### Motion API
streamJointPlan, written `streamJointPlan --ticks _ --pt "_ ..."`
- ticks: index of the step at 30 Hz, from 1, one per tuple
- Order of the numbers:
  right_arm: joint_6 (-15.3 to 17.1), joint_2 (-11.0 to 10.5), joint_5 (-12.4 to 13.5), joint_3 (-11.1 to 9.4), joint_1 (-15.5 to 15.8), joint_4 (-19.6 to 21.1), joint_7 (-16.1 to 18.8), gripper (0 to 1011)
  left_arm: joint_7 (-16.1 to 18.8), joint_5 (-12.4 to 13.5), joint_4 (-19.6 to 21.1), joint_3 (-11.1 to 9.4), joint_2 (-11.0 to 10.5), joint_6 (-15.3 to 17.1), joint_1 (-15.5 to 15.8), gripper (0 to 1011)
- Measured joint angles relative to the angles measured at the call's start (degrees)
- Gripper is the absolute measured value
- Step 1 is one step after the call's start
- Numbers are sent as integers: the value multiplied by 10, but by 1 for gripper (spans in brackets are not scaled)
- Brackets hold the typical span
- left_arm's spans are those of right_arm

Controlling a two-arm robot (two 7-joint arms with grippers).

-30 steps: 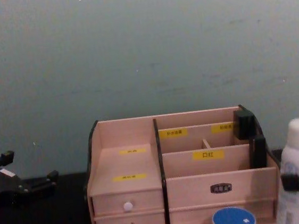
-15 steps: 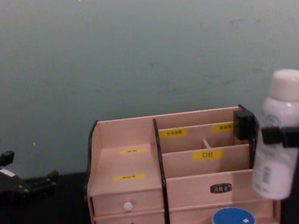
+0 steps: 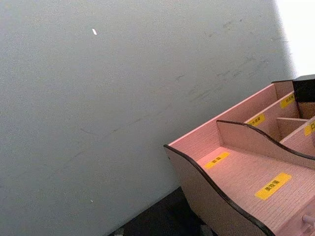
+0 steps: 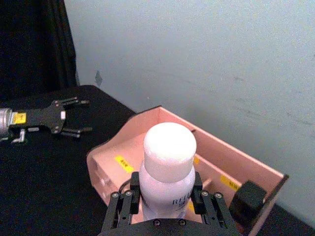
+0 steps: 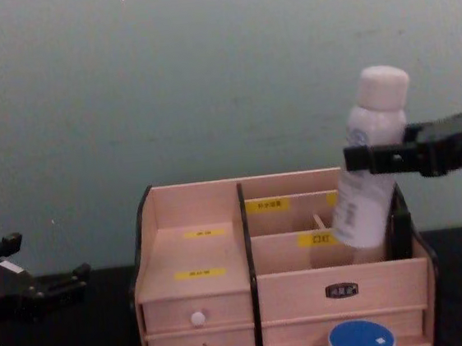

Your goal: Pick up the facial cleanser and watermelon frost from the table and place them into the tiered storage box.

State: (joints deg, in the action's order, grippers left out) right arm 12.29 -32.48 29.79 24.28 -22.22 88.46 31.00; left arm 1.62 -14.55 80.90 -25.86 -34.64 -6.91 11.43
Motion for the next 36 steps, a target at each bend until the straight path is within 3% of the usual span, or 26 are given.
streamJointPlan --ticks 13,20,36 --pt "-17 42 -10 45 -84 -96 27 591 0 0 0 0 0 0 0 1001" --pt "-31 65 -19 58 -121 -149 33 591 0 0 0 0 0 0 0 1001" --pt "-47 99 -39 67 -154 -209 26 591 0 0 0 0 0 0 0 1001"
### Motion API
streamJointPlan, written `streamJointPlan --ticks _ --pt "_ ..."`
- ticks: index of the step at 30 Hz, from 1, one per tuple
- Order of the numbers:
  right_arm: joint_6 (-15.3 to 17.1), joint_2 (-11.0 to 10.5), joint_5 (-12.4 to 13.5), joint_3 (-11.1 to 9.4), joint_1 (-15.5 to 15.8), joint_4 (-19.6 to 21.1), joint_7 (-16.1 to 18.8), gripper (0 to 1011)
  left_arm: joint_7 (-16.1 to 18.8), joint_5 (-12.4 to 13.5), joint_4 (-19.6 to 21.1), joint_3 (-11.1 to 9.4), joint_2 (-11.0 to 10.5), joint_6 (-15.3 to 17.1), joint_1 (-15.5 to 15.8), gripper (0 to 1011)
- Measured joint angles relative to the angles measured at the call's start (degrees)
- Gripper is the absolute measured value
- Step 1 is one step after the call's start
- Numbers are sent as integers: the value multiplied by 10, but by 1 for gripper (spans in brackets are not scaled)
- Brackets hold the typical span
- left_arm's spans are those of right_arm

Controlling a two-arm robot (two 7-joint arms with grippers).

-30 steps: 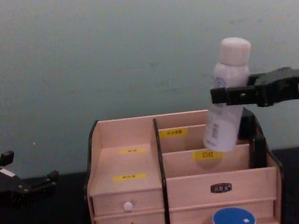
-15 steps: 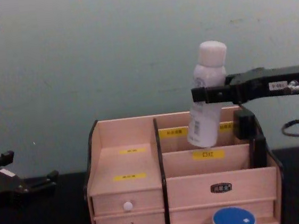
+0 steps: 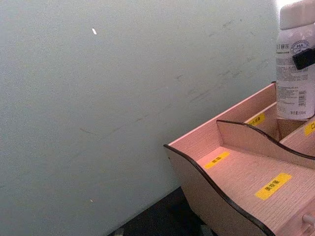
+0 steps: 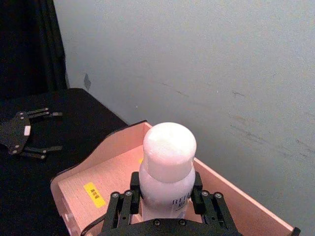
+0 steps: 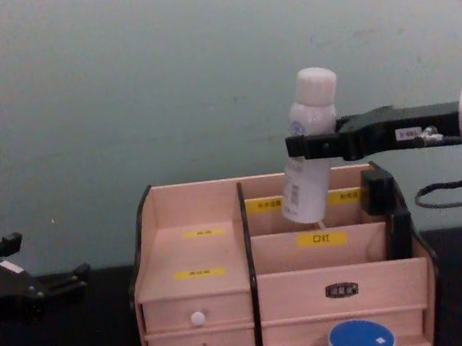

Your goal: Pick up the facial cleanser and watermelon frost from the table and place them into the tiered storage box.

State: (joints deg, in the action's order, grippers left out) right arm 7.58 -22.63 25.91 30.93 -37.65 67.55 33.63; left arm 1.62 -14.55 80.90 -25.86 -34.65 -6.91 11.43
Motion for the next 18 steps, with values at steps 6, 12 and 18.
streamJointPlan --ticks 6,12,18 --pt "-6 11 -8 1 -7 -16 -2 591 0 0 0 0 0 0 0 1001" --pt "-10 22 -16 1 -13 -32 -5 591 0 0 0 0 0 0 0 1001" --pt "-11 30 -23 1 -18 -44 -6 591 0 0 0 0 0 0 0 1001"
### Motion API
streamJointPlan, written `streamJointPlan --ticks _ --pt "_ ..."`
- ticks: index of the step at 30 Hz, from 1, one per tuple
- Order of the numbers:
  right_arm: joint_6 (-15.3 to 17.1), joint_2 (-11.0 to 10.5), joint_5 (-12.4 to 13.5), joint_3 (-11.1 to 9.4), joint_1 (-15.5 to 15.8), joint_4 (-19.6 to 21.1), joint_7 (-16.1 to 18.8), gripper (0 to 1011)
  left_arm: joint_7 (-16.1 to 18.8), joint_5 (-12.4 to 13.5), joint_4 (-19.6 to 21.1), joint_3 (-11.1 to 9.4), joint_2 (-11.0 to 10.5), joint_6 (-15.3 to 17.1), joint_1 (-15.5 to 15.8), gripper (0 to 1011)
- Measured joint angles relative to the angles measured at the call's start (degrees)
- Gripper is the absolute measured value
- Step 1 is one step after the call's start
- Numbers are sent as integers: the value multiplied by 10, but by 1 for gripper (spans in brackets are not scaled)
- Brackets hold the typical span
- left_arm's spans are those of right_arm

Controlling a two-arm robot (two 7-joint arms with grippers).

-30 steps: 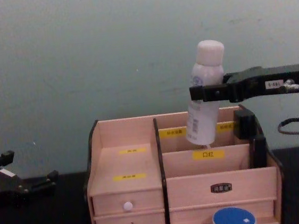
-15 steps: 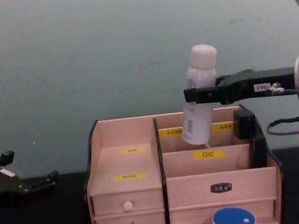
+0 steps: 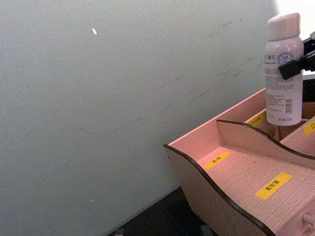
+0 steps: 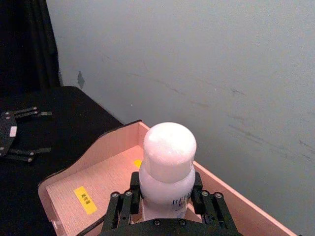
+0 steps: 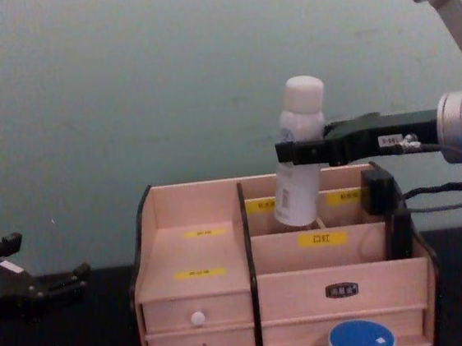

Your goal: Pick up the facial cleanser and watermelon frost from the table and place them into the tiered storage box.

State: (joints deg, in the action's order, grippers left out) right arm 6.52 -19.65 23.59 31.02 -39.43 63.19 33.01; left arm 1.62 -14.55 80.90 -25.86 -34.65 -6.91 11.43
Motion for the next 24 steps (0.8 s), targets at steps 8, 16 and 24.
streamJointPlan --ticks 8,16,24 --pt "0 9 -8 -1 -6 -15 0 591 0 0 0 0 0 0 0 1001" --pt "16 18 -12 -3 -14 -27 -1 591 0 0 0 0 0 0 0 1001" --pt "35 21 -15 -3 -21 -29 -3 591 0 0 0 0 0 0 0 1001"
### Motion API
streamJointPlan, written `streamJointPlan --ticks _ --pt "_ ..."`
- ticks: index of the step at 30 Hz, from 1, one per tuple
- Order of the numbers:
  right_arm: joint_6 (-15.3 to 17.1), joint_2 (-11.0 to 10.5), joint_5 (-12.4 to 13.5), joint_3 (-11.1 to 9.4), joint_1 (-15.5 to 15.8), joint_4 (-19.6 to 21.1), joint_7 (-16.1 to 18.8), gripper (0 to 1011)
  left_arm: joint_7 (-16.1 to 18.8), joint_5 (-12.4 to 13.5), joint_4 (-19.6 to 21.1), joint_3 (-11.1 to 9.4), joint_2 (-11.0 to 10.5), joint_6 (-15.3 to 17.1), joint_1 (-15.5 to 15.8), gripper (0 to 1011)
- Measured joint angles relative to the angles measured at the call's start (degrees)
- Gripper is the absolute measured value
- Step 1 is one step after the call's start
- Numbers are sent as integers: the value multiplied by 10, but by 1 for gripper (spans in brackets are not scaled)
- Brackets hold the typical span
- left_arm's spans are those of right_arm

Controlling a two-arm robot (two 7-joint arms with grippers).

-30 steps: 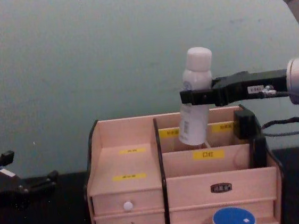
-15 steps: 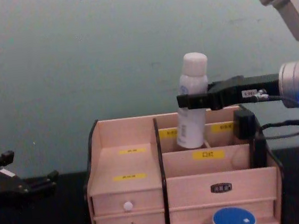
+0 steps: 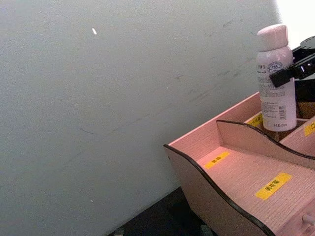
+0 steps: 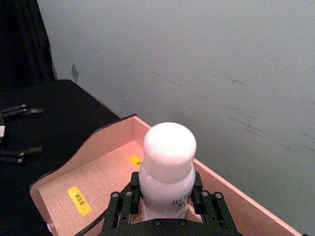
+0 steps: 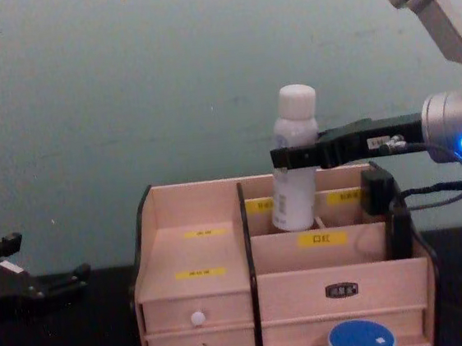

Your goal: Pick up the facial cleanser and watermelon frost from the table and place them into the tiered storage box.

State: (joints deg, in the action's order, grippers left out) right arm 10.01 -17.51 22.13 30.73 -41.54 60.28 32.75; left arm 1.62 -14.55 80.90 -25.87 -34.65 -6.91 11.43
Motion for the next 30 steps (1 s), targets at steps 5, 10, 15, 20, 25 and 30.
streamJointPlan --ticks 5,10,15,20,25,30 --pt "5 2 -4 2 -3 -2 -1 591 0 0 0 0 0 0 0 1002" --pt "7 7 -10 6 -7 -11 -2 591 0 0 0 0 0 0 0 1002" --pt "7 12 -15 8 -10 -21 -1 591 0 0 0 0 0 0 0 1001" --pt "8 16 -19 10 -11 -30 -1 591 0 0 0 0 0 0 0 1001" --pt "8 22 -24 11 -12 -40 -1 591 0 0 0 0 0 0 0 1001" --pt "7 25 -28 12 -12 -47 -1 591 0 0 0 0 0 0 0 1001"
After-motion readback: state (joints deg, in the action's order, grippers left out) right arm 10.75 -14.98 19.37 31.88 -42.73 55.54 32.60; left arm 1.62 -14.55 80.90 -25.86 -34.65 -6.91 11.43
